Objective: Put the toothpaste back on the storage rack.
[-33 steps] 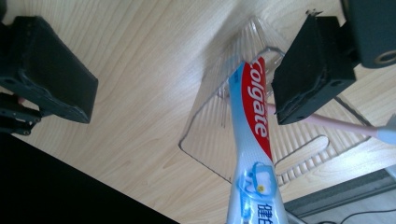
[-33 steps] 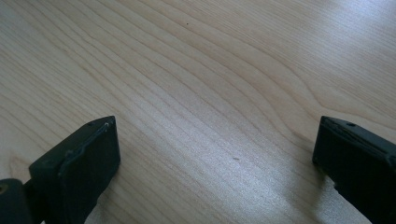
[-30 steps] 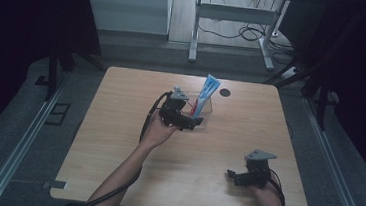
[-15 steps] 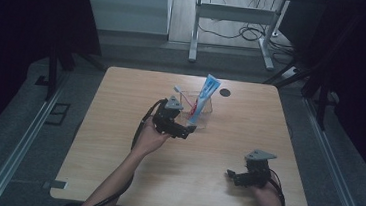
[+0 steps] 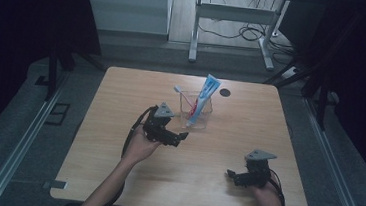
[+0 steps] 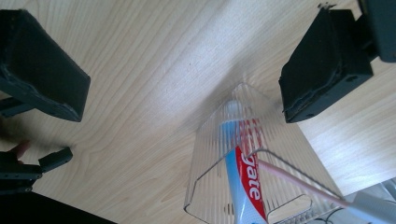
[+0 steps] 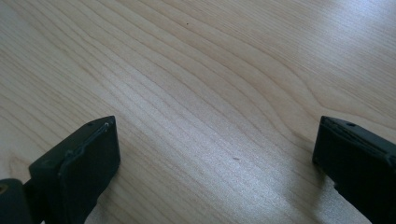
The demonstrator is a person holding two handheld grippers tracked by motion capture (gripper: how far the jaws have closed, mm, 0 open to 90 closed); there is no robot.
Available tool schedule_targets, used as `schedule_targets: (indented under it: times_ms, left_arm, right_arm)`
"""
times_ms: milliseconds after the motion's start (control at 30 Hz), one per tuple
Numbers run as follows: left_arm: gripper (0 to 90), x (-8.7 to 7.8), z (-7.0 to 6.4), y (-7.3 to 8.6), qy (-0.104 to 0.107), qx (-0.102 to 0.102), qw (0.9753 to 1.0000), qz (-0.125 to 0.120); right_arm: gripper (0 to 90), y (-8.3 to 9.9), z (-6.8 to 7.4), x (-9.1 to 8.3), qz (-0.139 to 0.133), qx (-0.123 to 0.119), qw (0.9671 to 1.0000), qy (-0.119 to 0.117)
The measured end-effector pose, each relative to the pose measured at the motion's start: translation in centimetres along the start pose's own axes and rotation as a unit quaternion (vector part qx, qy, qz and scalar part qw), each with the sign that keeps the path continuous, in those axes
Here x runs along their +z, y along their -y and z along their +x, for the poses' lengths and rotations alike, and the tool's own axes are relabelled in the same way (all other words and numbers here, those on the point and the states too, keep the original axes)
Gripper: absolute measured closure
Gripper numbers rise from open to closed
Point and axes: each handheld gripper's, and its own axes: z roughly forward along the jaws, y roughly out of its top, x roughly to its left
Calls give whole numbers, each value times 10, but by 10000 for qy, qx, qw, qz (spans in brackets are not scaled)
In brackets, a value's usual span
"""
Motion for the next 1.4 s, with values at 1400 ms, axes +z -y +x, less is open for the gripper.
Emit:
schedule_targets:
  times_ms: [1400]
  left_arm:
    - [13,-50,-6,87,-390,-375,9983,231]
  right_arm:
    - [0,0,0,0,6,26,10000,8]
